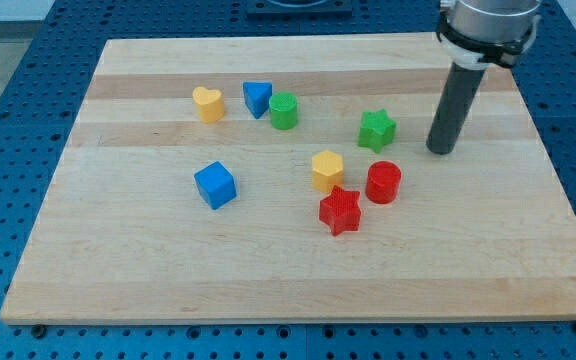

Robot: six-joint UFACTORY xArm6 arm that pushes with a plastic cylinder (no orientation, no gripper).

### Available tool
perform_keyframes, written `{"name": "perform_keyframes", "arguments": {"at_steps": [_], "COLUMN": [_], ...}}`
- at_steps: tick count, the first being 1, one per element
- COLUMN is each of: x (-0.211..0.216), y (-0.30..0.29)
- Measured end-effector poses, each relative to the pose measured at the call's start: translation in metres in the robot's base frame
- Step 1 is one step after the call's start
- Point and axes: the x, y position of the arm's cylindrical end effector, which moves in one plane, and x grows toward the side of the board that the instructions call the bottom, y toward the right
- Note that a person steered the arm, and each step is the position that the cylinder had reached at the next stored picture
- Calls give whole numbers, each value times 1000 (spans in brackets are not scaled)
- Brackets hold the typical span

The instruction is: Slide the green star up a bit

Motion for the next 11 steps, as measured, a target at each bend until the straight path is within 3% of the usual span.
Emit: {"name": "perform_keyframes", "arguments": {"at_steps": [4, 8, 11], "x": [6, -45, -6], "y": [-65, -68, -104]}}
